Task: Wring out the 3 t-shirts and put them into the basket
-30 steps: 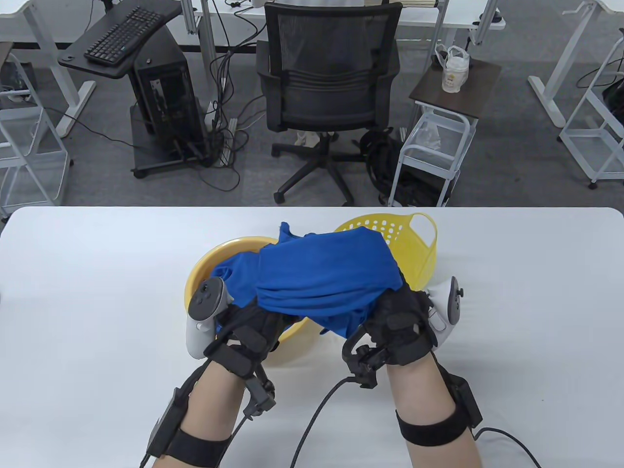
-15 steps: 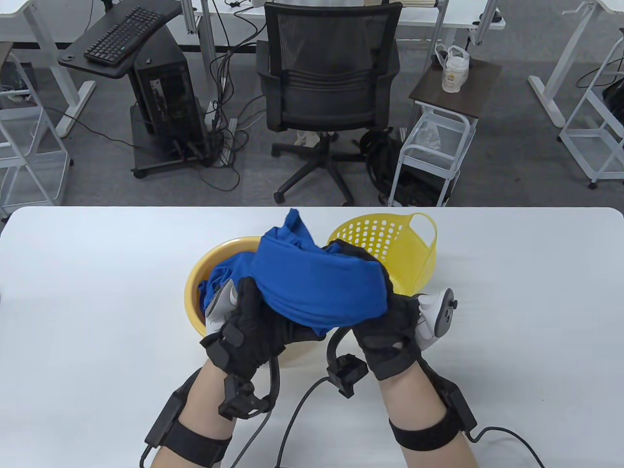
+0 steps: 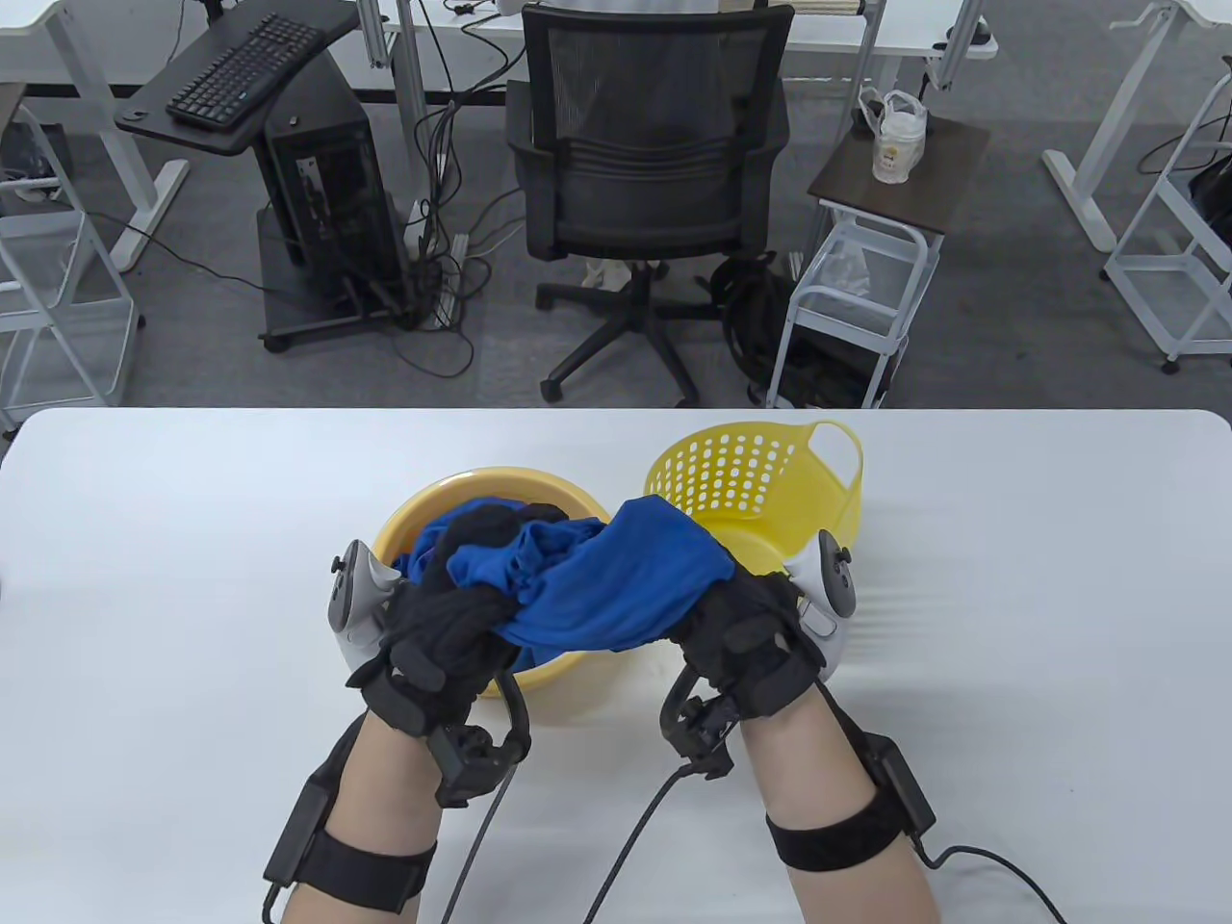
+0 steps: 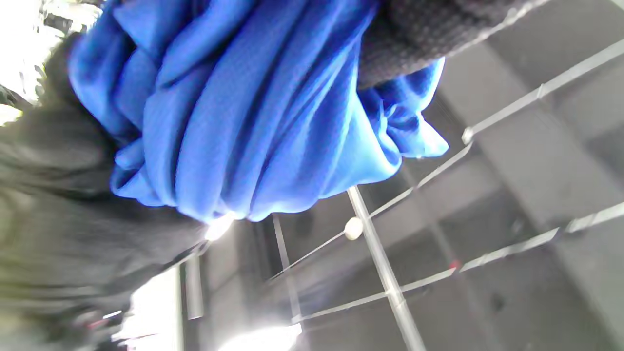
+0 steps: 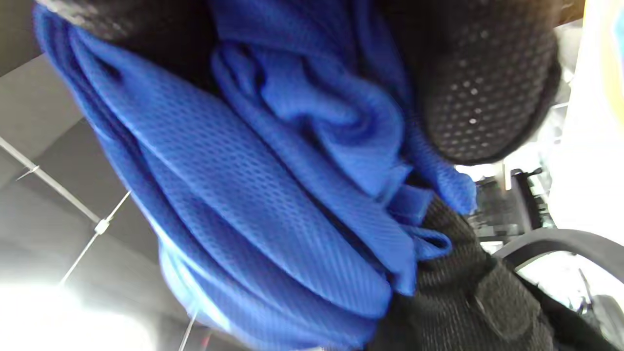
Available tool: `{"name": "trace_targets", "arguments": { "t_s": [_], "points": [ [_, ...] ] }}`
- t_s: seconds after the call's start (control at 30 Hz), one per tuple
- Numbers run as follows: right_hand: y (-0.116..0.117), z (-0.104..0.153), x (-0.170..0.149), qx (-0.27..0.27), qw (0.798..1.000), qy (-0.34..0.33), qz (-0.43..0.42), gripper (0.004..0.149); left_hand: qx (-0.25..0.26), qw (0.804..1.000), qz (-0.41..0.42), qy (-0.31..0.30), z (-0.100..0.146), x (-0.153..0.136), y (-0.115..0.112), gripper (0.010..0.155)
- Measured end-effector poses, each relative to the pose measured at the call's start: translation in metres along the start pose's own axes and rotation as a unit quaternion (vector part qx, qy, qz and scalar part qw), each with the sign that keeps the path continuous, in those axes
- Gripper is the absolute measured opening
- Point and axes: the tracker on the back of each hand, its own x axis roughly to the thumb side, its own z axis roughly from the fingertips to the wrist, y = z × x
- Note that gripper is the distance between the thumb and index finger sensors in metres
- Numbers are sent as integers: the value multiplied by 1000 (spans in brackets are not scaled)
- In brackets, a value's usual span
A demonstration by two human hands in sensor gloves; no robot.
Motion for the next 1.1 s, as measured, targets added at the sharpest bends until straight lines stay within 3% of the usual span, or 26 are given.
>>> {"name": "trace_targets", "arguments": {
  "t_s": [0.1, 0.23, 0.3, 0.37, 0.47, 0.57, 0.63, 0.77, 0.9, 1.0, 1.1],
  "points": [
    [-13, 1, 2, -27, 998, 15, 49, 47, -41, 992, -114, 42, -1, 7, -6, 53],
    [-21, 1, 2, -95, 992, 4, 89, 47, -76, 977, -181, 86, -1, 12, -14, 66],
    [-22, 3, 3, -94, 990, 9, 107, 47, -69, 976, -179, 99, -1, 10, -16, 74],
    [-21, 4, 8, -111, 986, -8, 124, 47, -55, 984, -138, 102, 0, 4, -14, 72],
    [-17, 8, 16, -113, 981, -34, 156, 47, -47, 988, -90, 120, 1, 2, -9, 53],
    [-12, 10, 22, -110, 980, -52, 156, 48, -50, 983, -126, 127, 2, 5, -9, 80],
    [-10, 12, 25, -105, 978, -57, 171, 49, -72, 975, -159, 137, 0, 7, -11, 88],
    [-11, 14, 30, -103, 975, -57, 188, 49, -84, 963, -216, 139, -3, 9, -17, 60],
    [-15, 14, 30, -105, 979, -51, 170, 49, -95, 973, -180, 112, -3, 3, -20, 46],
    [-9, 16, 34, -117, 965, -65, 227, 49, -57, 975, -171, 127, -1, 3, -24, 55],
    [2, 18, 38, -131, 946, -83, 284, 50, -13, 940, -312, 137, 0, 13, -32, 54]
  ]
}}
